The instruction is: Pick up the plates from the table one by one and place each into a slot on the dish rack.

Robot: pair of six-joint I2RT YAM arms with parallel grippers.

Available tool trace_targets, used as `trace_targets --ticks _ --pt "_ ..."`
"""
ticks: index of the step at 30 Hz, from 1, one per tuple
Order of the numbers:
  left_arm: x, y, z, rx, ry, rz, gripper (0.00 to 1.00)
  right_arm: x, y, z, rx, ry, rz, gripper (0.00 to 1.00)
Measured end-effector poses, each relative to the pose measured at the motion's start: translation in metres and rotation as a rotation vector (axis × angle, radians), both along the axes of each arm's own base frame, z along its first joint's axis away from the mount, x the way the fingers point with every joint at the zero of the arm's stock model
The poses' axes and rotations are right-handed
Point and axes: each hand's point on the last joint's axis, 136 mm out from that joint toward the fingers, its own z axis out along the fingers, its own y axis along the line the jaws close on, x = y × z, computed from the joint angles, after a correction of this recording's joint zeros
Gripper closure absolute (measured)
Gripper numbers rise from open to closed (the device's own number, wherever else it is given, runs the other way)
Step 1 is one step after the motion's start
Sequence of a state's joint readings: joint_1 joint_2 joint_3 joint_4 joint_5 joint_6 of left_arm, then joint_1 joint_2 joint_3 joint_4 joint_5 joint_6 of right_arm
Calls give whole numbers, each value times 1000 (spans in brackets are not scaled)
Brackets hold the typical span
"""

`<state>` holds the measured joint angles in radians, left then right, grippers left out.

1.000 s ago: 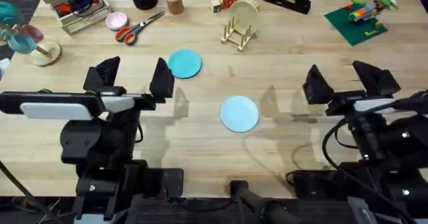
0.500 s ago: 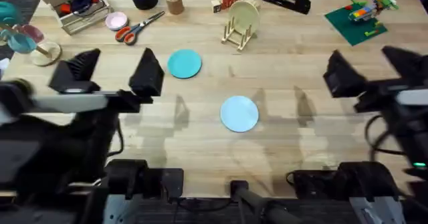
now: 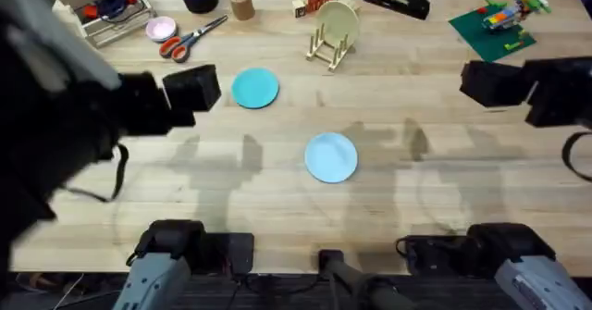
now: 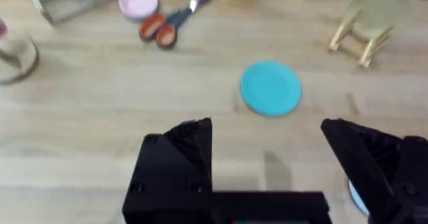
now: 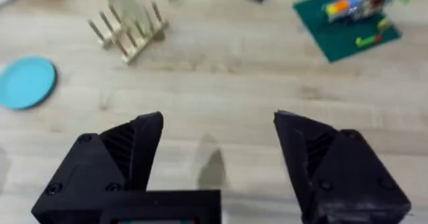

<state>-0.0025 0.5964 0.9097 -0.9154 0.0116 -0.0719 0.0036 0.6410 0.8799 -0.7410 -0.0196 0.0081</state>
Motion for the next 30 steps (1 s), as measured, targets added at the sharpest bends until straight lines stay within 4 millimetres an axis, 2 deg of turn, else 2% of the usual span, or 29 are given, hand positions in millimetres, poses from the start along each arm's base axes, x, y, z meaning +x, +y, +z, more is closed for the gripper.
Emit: trace_targets --ticks 10,16,22,23,28,30 --pt "38 -4 -29 -18 335 -18 8 21 0 -22 -1 262 0 5" --pt "56 -4 -44 -18 389 -17 8 28 0 -36 -1 322 1 5" --pt "67 -5 -41 -19 354 -17 21 29 1 -38 1 331 2 5" --pt "68 -5 -40 -22 349 -15 131 29 1 -37 1 330 2 5" --pt "70 -10 -38 -44 335 -41 905 29 1 -37 1 330 2 5" --pt "72 -18 -35 -86 321 -85 954 29 1 -37 1 330 2 6"
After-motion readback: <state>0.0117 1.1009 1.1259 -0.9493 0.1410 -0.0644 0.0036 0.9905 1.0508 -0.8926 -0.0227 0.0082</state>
